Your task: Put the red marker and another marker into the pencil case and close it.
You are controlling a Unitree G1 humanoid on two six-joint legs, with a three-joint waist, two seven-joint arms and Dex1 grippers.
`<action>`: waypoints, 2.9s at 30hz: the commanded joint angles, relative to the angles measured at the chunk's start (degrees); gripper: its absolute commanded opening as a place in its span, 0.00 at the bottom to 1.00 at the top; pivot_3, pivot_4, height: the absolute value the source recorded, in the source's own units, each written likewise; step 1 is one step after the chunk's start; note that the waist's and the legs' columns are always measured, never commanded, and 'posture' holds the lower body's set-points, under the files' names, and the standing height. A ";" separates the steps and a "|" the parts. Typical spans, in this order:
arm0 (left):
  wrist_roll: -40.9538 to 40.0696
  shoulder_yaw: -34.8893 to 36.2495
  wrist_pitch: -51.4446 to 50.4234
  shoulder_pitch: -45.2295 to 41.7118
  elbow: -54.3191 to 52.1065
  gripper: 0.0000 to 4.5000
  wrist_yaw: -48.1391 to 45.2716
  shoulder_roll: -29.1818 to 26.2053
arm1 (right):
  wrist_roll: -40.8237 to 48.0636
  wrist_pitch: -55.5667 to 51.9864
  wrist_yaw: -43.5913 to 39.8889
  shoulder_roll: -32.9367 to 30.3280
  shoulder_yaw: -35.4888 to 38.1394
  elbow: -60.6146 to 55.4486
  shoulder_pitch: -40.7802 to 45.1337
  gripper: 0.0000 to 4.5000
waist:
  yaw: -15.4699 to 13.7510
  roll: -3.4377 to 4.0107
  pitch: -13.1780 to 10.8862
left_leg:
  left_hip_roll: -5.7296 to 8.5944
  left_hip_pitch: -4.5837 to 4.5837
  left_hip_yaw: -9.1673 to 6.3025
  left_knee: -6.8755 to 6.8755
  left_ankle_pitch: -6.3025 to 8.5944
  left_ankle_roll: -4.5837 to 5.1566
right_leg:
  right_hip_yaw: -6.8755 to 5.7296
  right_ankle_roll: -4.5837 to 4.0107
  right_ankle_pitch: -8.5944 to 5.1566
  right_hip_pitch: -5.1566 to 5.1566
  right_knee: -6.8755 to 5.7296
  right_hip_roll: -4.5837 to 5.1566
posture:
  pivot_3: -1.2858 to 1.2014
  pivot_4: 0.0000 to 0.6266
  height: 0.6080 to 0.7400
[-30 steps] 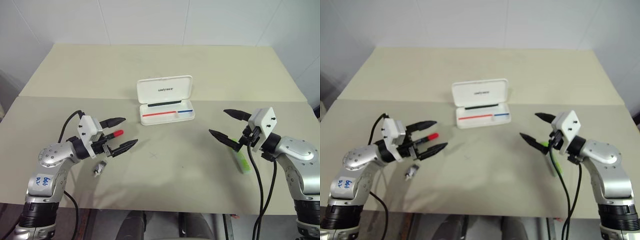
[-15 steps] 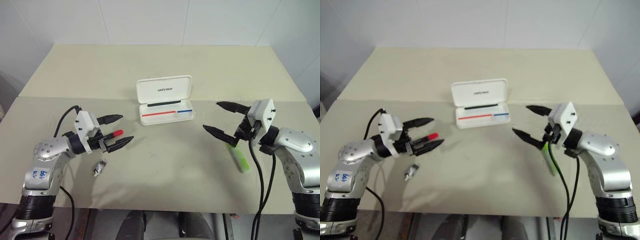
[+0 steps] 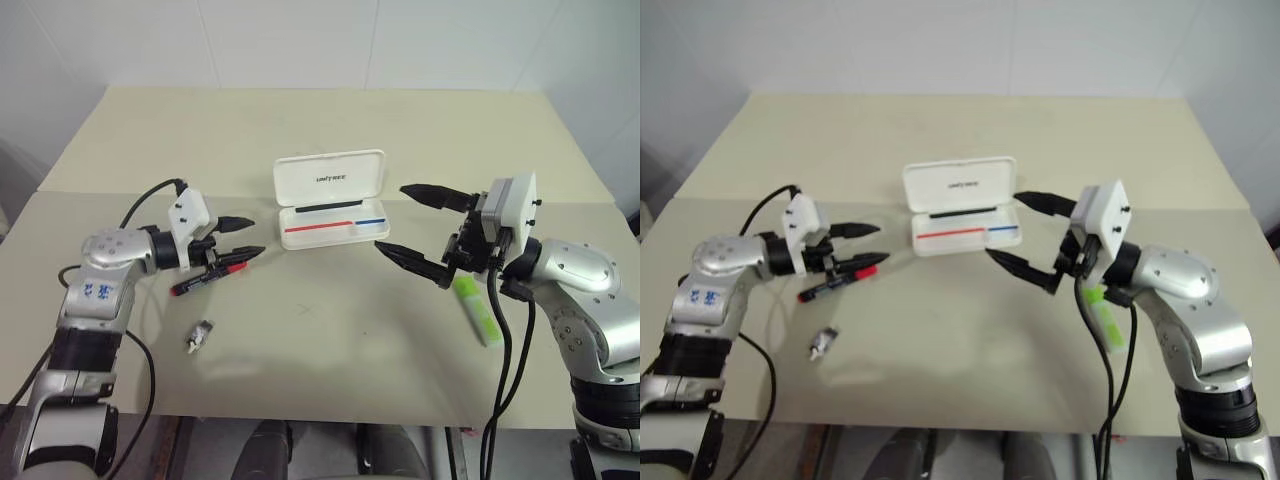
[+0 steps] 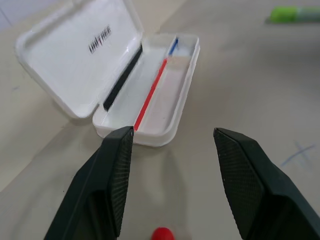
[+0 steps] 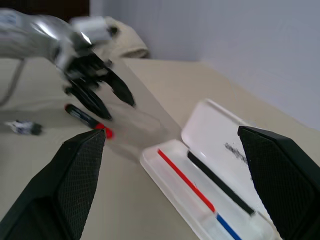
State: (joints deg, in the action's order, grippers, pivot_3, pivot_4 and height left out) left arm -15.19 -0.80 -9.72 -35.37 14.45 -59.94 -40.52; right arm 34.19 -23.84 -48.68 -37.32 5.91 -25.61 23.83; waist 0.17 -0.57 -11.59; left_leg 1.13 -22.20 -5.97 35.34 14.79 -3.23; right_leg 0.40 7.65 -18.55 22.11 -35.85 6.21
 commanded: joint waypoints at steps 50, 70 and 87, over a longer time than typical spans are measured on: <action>22.76 -13.36 18.79 -27.33 44.14 0.01 -6.52 13.75 | -1.62 1.37 5.27 4.44 -2.18 -3.80 -1.75 1.00 | 0.08 -0.25 -0.13 | 0.05 -0.51 0.11 0.81 -0.10 0.10 | 0.08 0.12 0.06 0.47 -0.70 0.00 | 0.52 0.24 1.00; 15.70 -14.99 -9.54 -7.88 -13.53 0.01 -21.69 3.10 | -1.70 2.41 0.62 -0.10 3.18 1.18 -6.97 1.00 | 0.13 -0.25 -0.13 | 0.03 -0.60 0.10 0.72 -0.11 0.14 | 0.14 0.11 0.05 0.50 -0.65 0.00 | 0.52 0.24 1.00; 18.12 -21.28 -12.36 0.57 -22.02 0.01 -14.80 0.94 | 4.26 1.25 -6.23 -8.57 11.22 -7.21 -21.07 1.00 | 0.04 -0.26 -0.14 | 0.02 -0.26 0.18 0.75 -0.17 0.16 | 0.31 0.06 0.08 0.31 -0.75 -0.04 | 0.52 0.24 1.00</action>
State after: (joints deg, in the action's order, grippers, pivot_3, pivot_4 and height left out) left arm 2.04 -21.52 -23.39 -35.17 -8.31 -75.18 -38.65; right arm 37.13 -23.09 -54.03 -44.89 16.28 -29.95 2.96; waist 0.21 -0.83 -11.73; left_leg 1.15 -22.43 -5.79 36.09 14.61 -3.07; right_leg 0.71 7.71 -18.47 22.39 -36.59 6.16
